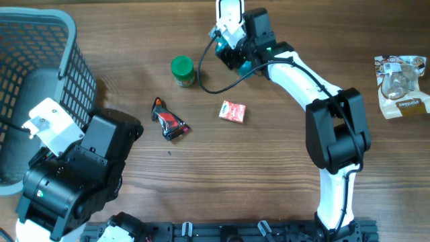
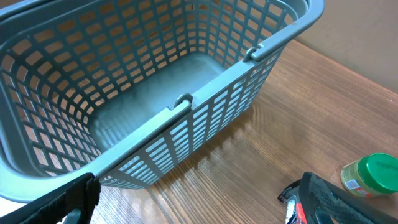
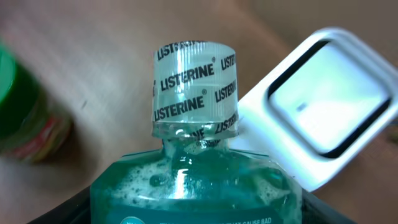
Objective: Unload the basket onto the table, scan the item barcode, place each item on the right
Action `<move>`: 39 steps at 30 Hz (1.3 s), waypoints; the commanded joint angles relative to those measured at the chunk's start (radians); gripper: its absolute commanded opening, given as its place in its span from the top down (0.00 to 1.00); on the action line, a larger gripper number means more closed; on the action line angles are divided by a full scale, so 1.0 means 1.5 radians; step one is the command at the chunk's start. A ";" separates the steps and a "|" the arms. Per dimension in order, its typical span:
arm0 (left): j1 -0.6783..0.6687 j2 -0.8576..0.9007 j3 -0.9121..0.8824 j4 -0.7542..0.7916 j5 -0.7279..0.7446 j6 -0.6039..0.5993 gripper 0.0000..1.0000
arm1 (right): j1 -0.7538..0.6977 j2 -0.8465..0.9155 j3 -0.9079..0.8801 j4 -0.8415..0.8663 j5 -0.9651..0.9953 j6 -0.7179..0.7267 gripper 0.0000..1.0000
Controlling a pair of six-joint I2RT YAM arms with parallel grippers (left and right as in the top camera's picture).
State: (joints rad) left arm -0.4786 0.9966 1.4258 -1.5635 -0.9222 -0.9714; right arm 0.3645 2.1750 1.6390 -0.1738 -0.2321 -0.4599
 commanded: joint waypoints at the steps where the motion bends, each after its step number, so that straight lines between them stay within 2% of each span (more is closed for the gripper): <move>1: -0.001 -0.004 -0.001 0.002 -0.007 -0.009 0.00 | -0.015 -0.030 0.013 0.066 0.006 0.055 0.49; 19: -0.001 -0.004 -0.001 0.022 -0.007 -0.009 0.00 | -0.027 0.079 0.031 0.321 0.028 0.169 0.49; 27: -0.001 -0.003 -0.001 0.022 -0.007 -0.009 0.00 | -0.042 0.161 0.159 0.311 0.035 0.244 0.51; 32: -0.001 0.004 -0.001 0.022 -0.007 -0.009 0.00 | -0.043 0.173 0.188 0.276 0.036 0.266 0.51; 36: -0.001 0.014 -0.001 0.022 -0.006 -0.009 0.00 | -0.043 0.173 0.188 0.185 0.035 0.301 0.53; 39: -0.001 0.024 -0.001 0.022 0.004 -0.009 0.00 | -0.043 0.173 0.192 0.136 0.035 0.325 0.59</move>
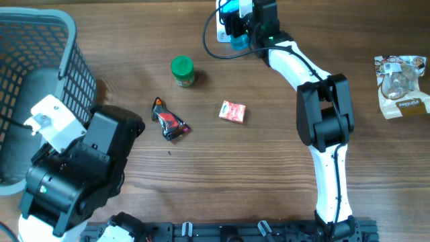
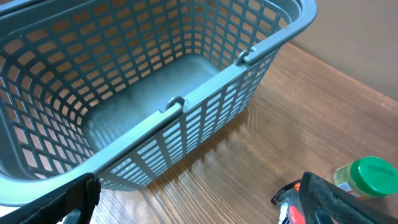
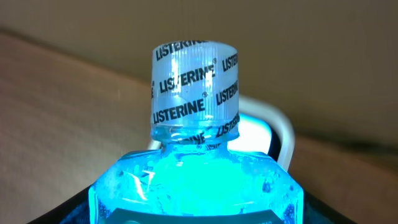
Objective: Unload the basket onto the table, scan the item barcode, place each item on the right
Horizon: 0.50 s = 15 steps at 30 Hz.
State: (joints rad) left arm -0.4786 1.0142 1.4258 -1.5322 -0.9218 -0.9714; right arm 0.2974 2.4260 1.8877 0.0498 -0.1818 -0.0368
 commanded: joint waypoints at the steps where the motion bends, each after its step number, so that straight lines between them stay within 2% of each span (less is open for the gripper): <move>1: -0.001 0.017 -0.001 0.001 0.006 -0.009 0.00 | 0.002 0.005 0.026 -0.014 0.002 0.042 0.59; 9: -0.001 0.044 -0.001 0.001 0.008 -0.009 0.00 | 0.002 0.005 0.048 0.000 0.021 0.050 0.55; 15: -0.001 0.049 -0.001 0.001 0.008 -0.009 0.00 | 0.002 0.011 0.051 0.004 0.039 0.102 0.60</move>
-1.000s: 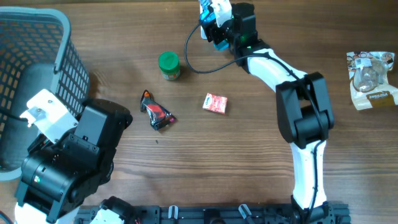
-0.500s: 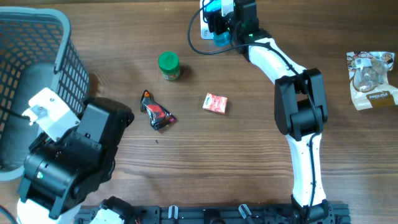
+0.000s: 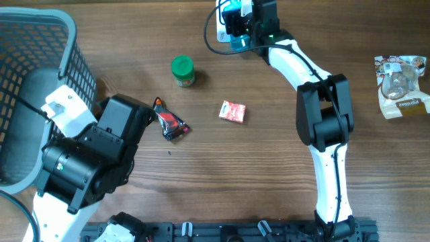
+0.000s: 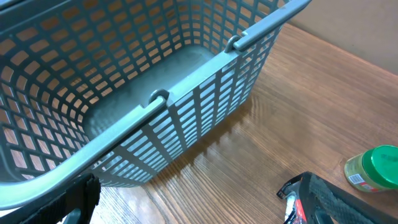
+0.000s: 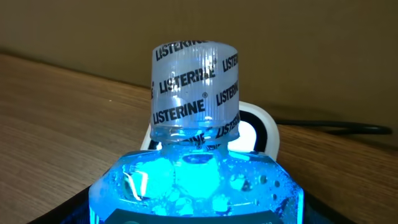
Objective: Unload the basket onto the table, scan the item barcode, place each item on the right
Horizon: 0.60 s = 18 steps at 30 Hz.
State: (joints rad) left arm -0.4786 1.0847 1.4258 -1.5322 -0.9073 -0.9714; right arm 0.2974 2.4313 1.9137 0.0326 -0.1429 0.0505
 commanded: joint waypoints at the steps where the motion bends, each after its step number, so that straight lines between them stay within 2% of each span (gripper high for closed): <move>1: -0.001 0.002 -0.001 0.001 -0.001 -0.009 0.00 | 0.002 0.009 0.037 0.019 0.014 0.054 0.61; 18: -0.001 0.002 -0.001 0.001 0.009 -0.009 0.00 | 0.005 0.057 0.042 0.082 0.009 0.230 0.58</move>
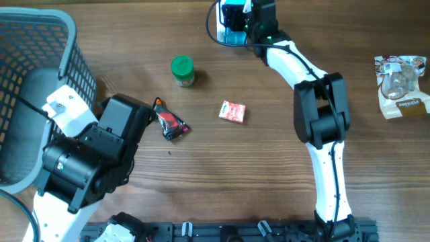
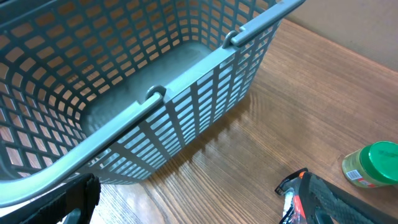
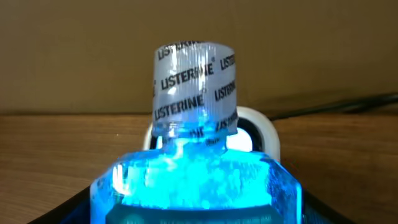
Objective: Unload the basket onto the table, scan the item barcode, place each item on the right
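Observation:
A clear Listerine mouthwash bottle [image 3: 196, 180] with a printed cap [image 3: 196, 87] is lit bright blue; my right gripper [image 3: 198, 213] is shut on its body. Just behind the bottle stands the white scanner [image 3: 260, 127]. Overhead, the glowing bottle [image 1: 234, 15] is at the table's far edge, right in front of the scanner [image 1: 219, 28]. My left gripper [image 2: 205, 208] is open and holds nothing; it hovers low between the basket and a red-black packet [image 2: 291, 194].
A grey mesh basket [image 1: 67, 50] fills the far left. On the wood lie a green-lidded jar [image 1: 182, 71], the red-black packet [image 1: 169, 122], a small red pack [image 1: 232, 111] and a bagged item [image 1: 401, 84] at the right edge. A black cable [image 1: 209, 35] runs from the scanner.
The bottle in my right gripper has shifted slightly against the scanner and glows a brighter blue. The left arm has barely moved.
My right gripper first held the bottle just short of the scanner, with no glow. Then it held it at the far edge in front of the scanner, lit blue, and it stays there. The left arm shifted from beside the basket toward the red-black packet.

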Action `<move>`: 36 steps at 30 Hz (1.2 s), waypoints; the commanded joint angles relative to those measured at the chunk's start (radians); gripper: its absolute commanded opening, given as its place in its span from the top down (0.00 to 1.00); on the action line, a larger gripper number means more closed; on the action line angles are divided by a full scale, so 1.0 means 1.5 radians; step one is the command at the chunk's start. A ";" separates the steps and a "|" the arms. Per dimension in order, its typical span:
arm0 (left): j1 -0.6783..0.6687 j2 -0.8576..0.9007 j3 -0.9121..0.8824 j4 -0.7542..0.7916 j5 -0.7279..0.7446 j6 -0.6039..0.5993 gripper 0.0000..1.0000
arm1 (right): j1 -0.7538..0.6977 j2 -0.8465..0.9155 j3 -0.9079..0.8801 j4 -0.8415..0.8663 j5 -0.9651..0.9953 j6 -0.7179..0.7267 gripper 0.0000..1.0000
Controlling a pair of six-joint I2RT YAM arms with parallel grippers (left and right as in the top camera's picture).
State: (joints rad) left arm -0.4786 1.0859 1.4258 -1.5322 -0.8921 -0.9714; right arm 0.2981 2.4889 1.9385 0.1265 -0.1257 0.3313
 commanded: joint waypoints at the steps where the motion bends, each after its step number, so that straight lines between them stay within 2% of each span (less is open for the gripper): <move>1: -0.001 0.001 -0.001 0.001 -0.001 -0.009 0.00 | 0.005 0.022 0.026 0.024 -0.003 0.046 0.59; 10: -0.001 0.001 -0.001 0.001 -0.001 -0.009 0.00 | 0.019 0.025 0.026 0.020 0.000 0.035 0.59; 13: -0.001 0.001 -0.001 0.001 -0.002 -0.009 0.00 | 0.028 0.025 0.031 -0.005 0.000 -0.024 0.59; 17: -0.001 0.001 -0.001 0.001 -0.002 -0.009 0.00 | 0.045 0.025 0.071 -0.096 0.004 -0.135 0.59; 24: -0.001 0.001 -0.001 0.001 -0.001 -0.009 0.00 | 0.047 0.025 0.109 -0.179 0.057 -0.152 0.58; 31: -0.001 0.001 -0.001 0.001 -0.001 -0.009 0.00 | 0.047 0.025 0.113 -0.173 0.072 -0.153 0.60; 36: -0.001 0.001 -0.001 0.001 -0.002 -0.009 0.00 | 0.047 0.022 0.138 -0.173 0.074 -0.188 0.60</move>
State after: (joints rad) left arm -0.4786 1.0866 1.4258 -1.5322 -0.8917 -0.9714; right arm 0.3561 2.5103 2.0735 -0.1417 -0.0196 0.0807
